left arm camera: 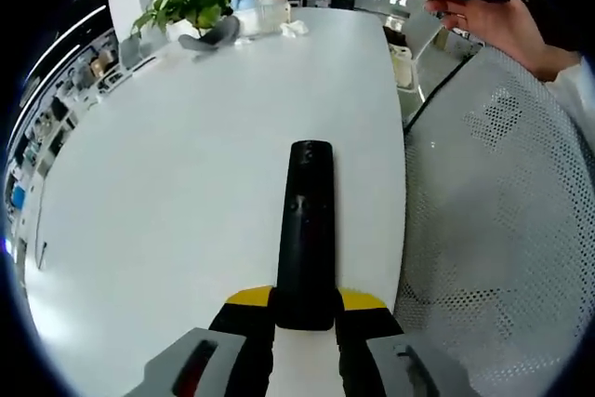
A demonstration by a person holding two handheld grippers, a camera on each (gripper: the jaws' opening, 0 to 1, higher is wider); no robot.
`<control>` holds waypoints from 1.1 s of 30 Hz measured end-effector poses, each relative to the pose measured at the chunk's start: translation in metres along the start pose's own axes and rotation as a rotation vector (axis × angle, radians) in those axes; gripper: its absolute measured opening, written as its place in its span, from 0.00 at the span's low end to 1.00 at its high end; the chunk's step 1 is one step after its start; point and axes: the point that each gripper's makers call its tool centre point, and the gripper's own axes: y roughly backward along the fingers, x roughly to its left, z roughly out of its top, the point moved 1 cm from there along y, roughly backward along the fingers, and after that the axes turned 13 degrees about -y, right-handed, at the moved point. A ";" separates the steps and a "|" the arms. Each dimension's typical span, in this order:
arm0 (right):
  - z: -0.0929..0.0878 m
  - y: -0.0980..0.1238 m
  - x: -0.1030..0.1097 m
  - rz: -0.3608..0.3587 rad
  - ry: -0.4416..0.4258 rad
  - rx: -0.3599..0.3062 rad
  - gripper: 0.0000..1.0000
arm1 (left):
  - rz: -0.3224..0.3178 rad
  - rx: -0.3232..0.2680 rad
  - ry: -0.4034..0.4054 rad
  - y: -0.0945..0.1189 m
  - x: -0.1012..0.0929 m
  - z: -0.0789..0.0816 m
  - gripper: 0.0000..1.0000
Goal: Press the specified remote control buttons in sequence, fully releasing each button before pressing the next.
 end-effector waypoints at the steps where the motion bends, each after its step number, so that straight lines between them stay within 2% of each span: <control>1: 0.000 0.000 -0.001 -0.003 -0.001 0.000 0.65 | -0.002 0.008 0.001 0.000 0.001 0.000 0.24; 9: 0.000 0.001 -0.004 -0.013 -0.010 0.002 0.64 | -0.003 0.026 0.021 -0.001 0.013 -0.001 0.24; 15: 0.002 0.002 -0.007 -0.027 -0.017 -0.011 0.63 | -0.018 0.034 0.068 -0.002 0.020 0.000 0.24; 23: 0.003 0.002 -0.009 -0.031 -0.021 -0.017 0.63 | -0.005 0.088 0.017 -0.004 0.033 -0.001 0.24; 27: 0.003 0.002 -0.011 -0.036 -0.030 -0.019 0.62 | -0.021 0.123 0.013 -0.005 0.036 0.000 0.24; 33: 0.002 0.001 -0.011 -0.035 -0.029 -0.013 0.62 | -0.020 0.132 0.028 -0.005 0.045 -0.001 0.24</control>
